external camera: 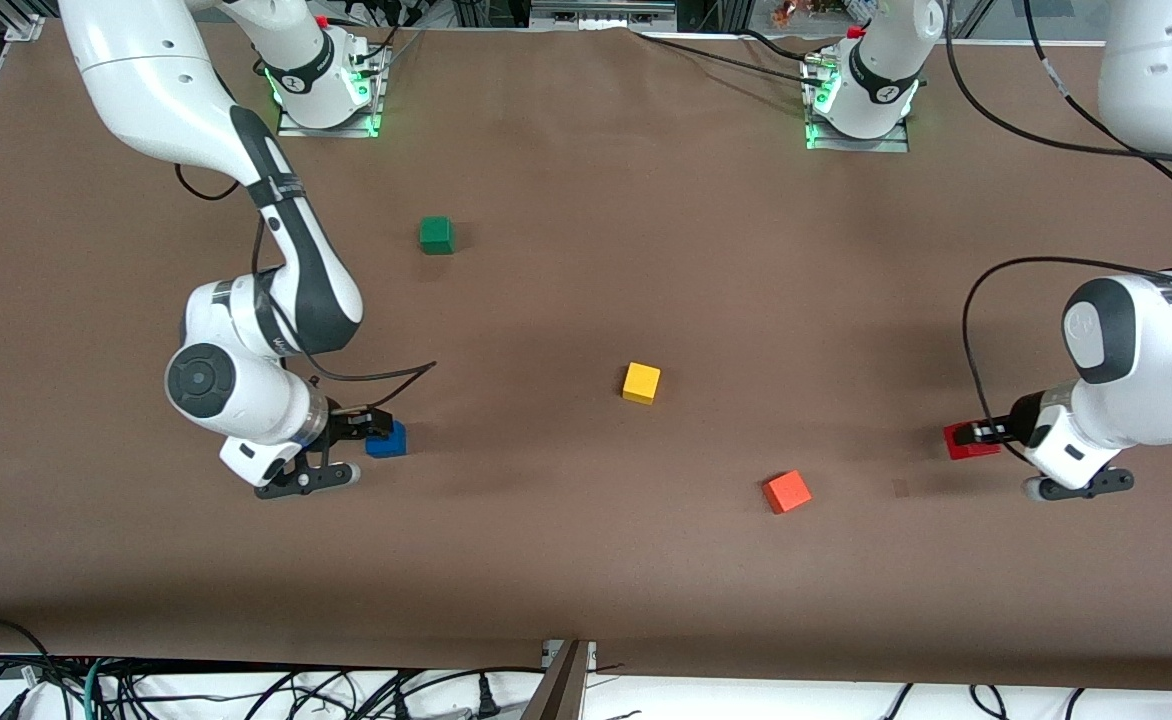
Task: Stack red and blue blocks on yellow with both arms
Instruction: 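Carry the red cube with the left gripper onto the yellow cube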
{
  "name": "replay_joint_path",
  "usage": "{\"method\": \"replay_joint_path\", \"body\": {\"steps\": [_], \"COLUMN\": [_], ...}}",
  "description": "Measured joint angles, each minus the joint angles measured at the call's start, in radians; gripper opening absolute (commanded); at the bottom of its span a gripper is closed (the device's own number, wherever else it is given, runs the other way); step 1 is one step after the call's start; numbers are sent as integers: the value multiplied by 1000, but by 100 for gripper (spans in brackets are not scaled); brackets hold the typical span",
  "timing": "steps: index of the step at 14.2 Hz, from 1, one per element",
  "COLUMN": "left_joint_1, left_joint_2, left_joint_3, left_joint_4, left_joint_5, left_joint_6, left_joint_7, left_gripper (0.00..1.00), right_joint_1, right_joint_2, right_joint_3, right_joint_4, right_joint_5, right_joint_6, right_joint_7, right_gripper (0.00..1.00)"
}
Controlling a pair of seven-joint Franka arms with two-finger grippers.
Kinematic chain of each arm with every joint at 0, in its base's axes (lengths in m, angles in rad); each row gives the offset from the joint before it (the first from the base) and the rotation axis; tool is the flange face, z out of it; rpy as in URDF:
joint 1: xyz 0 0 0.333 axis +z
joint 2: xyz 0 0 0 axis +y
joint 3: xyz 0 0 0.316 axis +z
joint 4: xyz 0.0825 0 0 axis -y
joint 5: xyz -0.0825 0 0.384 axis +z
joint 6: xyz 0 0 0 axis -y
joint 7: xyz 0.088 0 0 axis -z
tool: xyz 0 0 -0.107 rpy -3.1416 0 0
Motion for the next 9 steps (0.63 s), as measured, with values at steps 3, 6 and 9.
{"method": "replay_joint_path", "body": {"steps": [3,6,9], "left_joint_1": [-130,-245,-389], "left_joint_2": [-11,-1,21], "left_joint_3": [-19,-75,-83], "left_joint_4": [62,62,62], "left_joint_5": [-1,-1,-1], "left_joint_6": [-81,-82,-71], "left_joint_7": [-27,-44,-107], "left_gripper": [1,1,1], "right_joint_1": [2,14,19], "right_joint_2": [41,68,70], "right_joint_3": [0,0,0], "right_joint_4": [-6,-30,-50], "right_joint_5": [1,6,7], "right_joint_6": [55,114,129], "right_joint_7": [14,23,26], "right_gripper": [99,87,52]}}
